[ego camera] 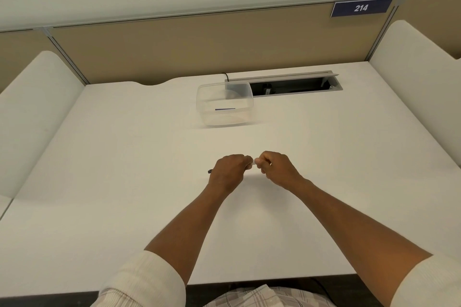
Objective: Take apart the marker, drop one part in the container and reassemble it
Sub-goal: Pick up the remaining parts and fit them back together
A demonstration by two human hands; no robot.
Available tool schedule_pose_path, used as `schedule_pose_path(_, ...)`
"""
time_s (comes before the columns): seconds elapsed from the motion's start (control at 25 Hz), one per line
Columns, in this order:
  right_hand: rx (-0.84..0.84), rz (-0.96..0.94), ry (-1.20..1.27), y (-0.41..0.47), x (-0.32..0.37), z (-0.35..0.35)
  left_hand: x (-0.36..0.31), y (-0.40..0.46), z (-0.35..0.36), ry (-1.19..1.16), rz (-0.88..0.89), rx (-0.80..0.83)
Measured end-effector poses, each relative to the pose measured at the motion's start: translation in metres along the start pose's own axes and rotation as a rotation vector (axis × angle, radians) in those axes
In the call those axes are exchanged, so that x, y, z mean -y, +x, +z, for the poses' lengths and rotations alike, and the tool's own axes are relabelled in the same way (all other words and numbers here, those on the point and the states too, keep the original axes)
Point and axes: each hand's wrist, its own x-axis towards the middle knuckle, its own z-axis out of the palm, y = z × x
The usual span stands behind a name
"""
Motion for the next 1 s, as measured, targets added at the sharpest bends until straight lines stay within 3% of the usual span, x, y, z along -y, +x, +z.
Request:
schedule_pose_path(0.24,0.010,-0.046,-0.163,0.001,-0.003,-0.005,-0.002,0.003,0.000,0.015,0.013,0.033)
schedule_pose_path(0.44,0.054,0.209,0.093,0.002,0.003,-0.006,-0.006,0.008,-0.002,0.003,0.008,0.030)
schedule_pose_path(0.52,0.060,0.225,0.142,0.001,0.004,-0.007,-0.006,0.011,-0.002,0.015,0.017,0.019)
schedule_pose_path(0.72,-0.022,0.115,0.225,0.002,-0.003,-0.010,-0.007,0.014,-0.002,0.022,0.003,0.004)
schedule_pose_path(1.0,-0.029,-0.016,-0.063,0.009,-0.005,-0.010,-0.009,0.014,-0.003,0.024,-0.015,0.030)
